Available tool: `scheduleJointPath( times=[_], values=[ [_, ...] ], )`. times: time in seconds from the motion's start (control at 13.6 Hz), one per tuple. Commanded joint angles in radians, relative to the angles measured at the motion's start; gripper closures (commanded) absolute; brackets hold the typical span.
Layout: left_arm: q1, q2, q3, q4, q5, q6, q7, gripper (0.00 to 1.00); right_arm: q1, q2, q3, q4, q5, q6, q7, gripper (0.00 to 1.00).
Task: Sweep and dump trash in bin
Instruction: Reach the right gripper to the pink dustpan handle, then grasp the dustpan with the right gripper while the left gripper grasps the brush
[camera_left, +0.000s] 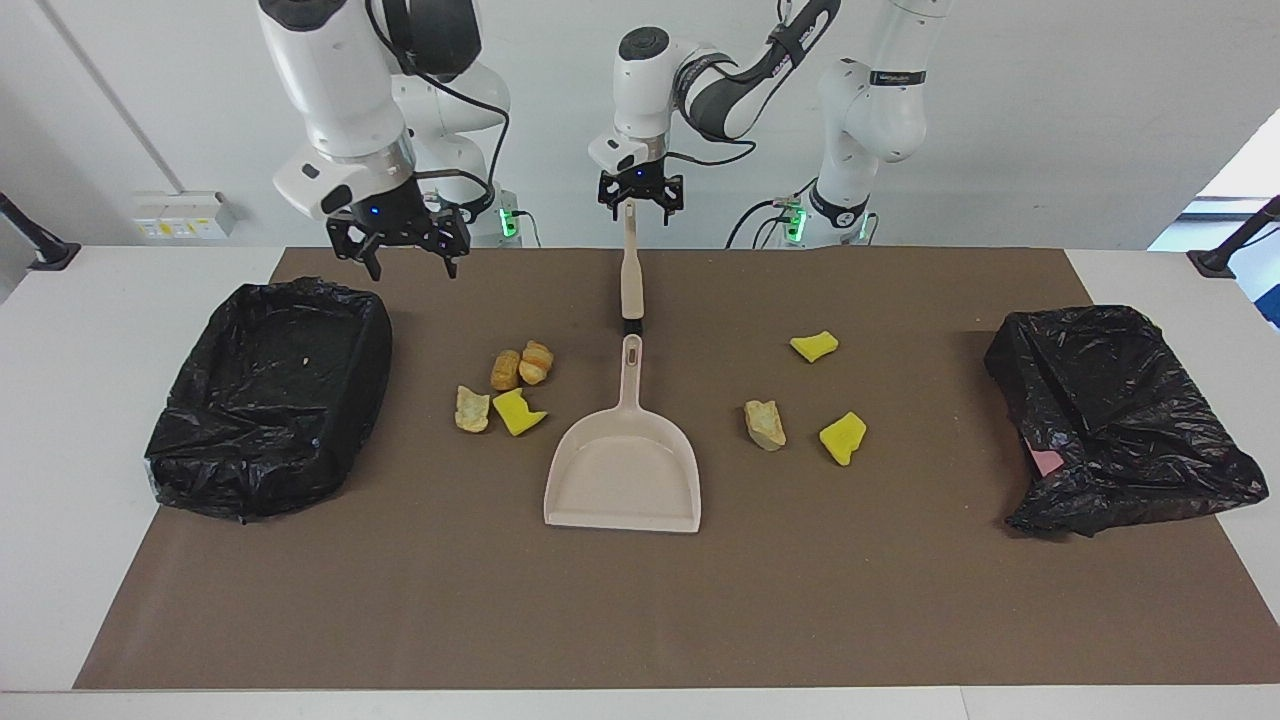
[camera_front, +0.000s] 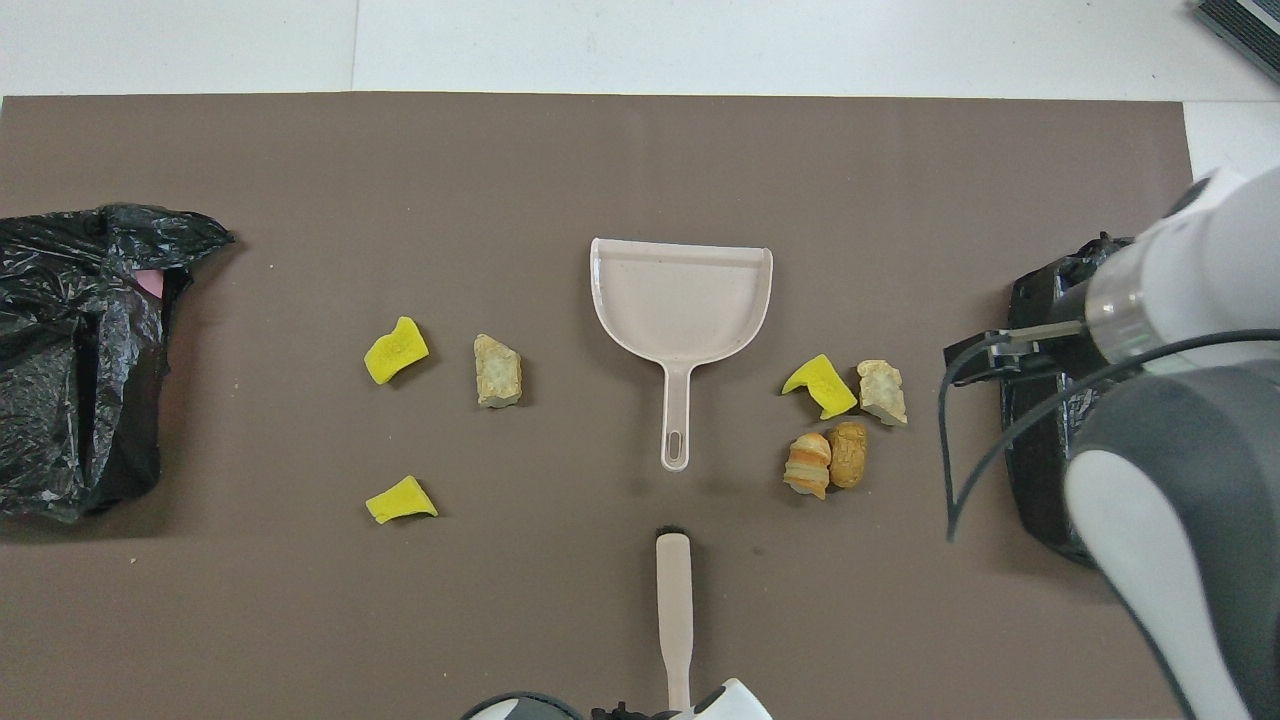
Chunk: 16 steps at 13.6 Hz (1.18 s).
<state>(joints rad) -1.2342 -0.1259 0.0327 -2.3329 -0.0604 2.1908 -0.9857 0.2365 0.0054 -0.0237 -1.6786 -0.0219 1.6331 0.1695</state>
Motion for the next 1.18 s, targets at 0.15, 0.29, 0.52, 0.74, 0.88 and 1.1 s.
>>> scheduleJointPath(
  times=[0.15,0.29,0.52,0.74,0.88,1.1],
  values=[
    [-0.049,0.084,0.018,-0.013,-0.006,0.082,-0.014,0.0,0.15,0.227,0.001,0.132,0.054,0.089,0.273,0.0],
    [-0.054,0.109,0.018,-0.013,-0.006,0.113,-0.013,0.0,0.199,0.275,0.001,0.135,0.072,0.169,0.326,0.0],
    [-0.056,0.109,0.018,-0.006,-0.006,0.104,-0.013,0.0,0.248,0.326,0.002,0.108,0.103,0.217,0.354,0.0],
    [-0.056,0.1,0.019,-0.006,-0.006,0.09,-0.01,0.43,0.303,0.364,0.002,0.031,0.129,0.327,0.363,0.0],
    [-0.054,0.091,0.021,-0.003,-0.006,0.069,-0.01,0.8,0.323,0.358,0.002,-0.057,0.126,0.394,0.367,0.0],
    [-0.053,0.08,0.023,0.001,-0.006,0.005,-0.005,1.0,0.328,0.331,0.002,-0.139,0.126,0.453,0.37,0.0]
  ],
)
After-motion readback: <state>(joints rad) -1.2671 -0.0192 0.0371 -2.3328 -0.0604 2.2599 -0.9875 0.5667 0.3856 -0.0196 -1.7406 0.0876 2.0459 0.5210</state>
